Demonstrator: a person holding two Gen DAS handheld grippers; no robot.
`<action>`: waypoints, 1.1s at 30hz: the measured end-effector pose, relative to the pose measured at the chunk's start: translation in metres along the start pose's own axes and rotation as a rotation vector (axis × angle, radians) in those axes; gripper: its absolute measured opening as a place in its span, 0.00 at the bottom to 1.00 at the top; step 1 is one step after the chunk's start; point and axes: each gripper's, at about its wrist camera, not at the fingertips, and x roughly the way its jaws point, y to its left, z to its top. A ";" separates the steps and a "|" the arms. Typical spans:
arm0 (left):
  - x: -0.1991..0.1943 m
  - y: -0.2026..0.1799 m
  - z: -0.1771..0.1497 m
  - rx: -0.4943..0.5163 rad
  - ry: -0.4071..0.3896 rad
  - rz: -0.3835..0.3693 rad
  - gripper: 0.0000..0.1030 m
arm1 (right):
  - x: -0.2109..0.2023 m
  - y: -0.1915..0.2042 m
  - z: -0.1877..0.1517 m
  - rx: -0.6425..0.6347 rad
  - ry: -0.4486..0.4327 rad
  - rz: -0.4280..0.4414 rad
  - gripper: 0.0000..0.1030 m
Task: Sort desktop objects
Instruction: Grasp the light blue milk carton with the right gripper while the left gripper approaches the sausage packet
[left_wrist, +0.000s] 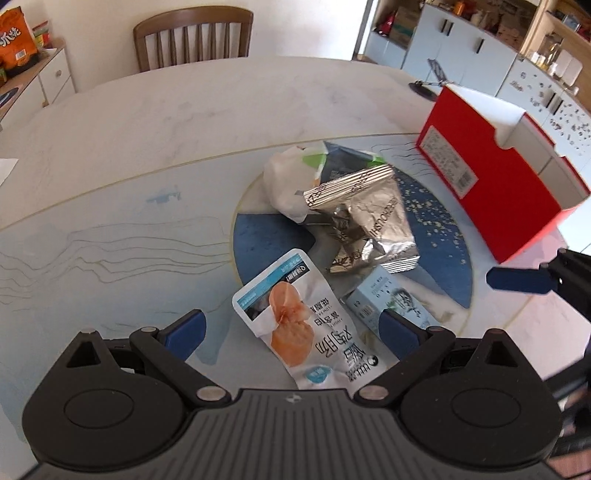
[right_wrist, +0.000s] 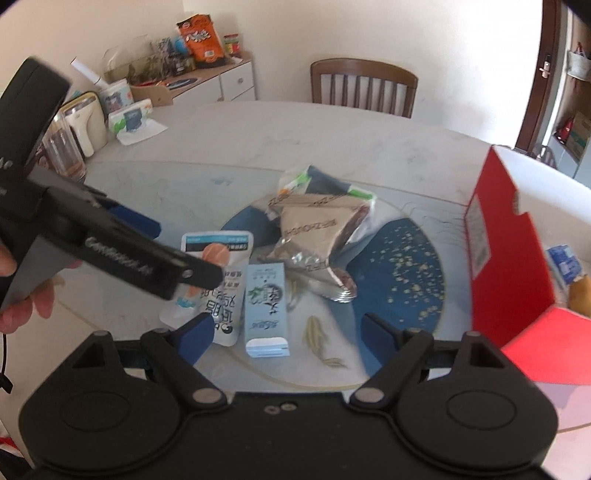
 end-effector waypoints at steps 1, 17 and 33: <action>0.003 -0.001 0.001 -0.001 0.004 0.006 0.97 | 0.003 0.001 -0.001 -0.004 0.003 0.004 0.81; 0.041 -0.012 0.007 -0.004 0.033 0.144 0.97 | 0.035 0.005 -0.001 -0.036 0.044 0.000 0.64; 0.043 -0.019 0.002 -0.014 -0.014 0.163 0.85 | 0.051 -0.004 -0.003 -0.033 0.090 -0.041 0.36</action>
